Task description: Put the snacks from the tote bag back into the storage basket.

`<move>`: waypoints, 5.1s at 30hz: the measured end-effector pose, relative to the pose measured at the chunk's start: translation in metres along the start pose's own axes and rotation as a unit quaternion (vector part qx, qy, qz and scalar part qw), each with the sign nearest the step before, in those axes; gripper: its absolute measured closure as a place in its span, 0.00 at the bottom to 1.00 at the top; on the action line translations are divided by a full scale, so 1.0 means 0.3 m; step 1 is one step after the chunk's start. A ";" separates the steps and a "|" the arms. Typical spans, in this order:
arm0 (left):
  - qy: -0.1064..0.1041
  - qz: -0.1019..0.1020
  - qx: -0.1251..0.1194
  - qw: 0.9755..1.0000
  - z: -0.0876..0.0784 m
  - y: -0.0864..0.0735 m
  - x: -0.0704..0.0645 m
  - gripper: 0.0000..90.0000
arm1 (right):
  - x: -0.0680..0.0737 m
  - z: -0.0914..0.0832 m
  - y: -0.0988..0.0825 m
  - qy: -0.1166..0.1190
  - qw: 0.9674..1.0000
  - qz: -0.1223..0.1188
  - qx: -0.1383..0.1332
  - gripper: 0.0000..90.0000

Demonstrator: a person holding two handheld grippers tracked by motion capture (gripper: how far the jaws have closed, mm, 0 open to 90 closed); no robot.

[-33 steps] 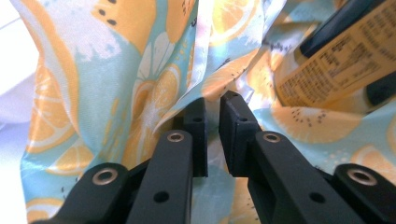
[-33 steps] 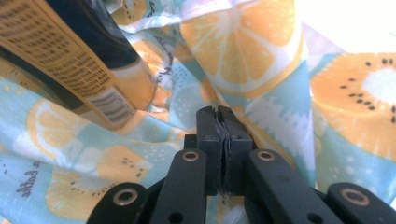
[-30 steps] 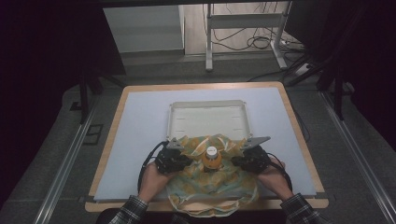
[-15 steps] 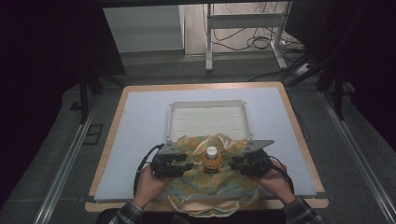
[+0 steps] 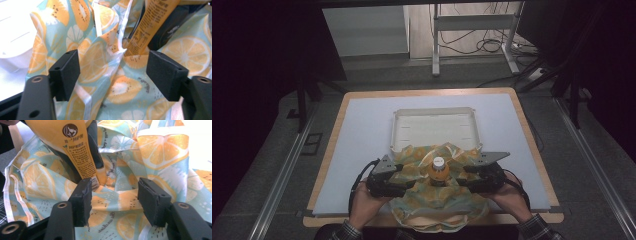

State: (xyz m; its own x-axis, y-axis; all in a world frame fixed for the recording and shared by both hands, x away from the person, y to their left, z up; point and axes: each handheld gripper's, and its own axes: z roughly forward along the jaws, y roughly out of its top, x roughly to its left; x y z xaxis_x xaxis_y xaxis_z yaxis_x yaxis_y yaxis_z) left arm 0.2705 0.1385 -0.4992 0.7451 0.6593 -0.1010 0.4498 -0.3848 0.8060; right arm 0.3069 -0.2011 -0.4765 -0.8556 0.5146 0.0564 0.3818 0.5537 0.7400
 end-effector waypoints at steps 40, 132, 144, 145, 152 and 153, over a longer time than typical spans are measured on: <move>-0.003 -0.014 -0.031 0.999 -0.082 -0.075 -0.022 0.11 | 0.074 -0.031 0.067 0.049 0.998 -0.001 -0.037 0.17; 0.039 0.032 -0.032 0.998 -0.100 -0.120 -0.055 0.02 | 0.155 0.037 0.243 0.040 0.993 -0.063 -0.089 0.33; 0.037 0.033 -0.036 0.998 -0.102 -0.120 -0.055 0.02 | 0.151 0.009 0.281 0.041 0.993 -0.064 -0.094 0.33; 0.037 0.032 -0.037 0.998 -0.102 -0.120 -0.055 0.02 | 0.148 0.002 0.290 0.041 0.992 -0.064 -0.096 0.33; 0.035 0.033 -0.036 0.998 -0.100 -0.120 -0.055 0.02 | 0.138 -0.014 0.313 0.044 0.992 -0.065 -0.098 0.33; 0.035 0.034 -0.035 0.998 -0.099 -0.120 -0.055 0.02 | 0.136 -0.015 0.317 0.044 0.992 -0.064 -0.099 0.33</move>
State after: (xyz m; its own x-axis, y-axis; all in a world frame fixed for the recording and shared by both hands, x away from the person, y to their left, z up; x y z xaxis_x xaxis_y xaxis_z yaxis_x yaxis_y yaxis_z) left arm 0.2273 0.1608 -0.5091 0.7356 0.6774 -0.0066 0.3623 -0.3851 0.8488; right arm 0.3066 -0.1305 -0.4009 -0.9234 0.3838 0.0060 0.1998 0.4673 0.8612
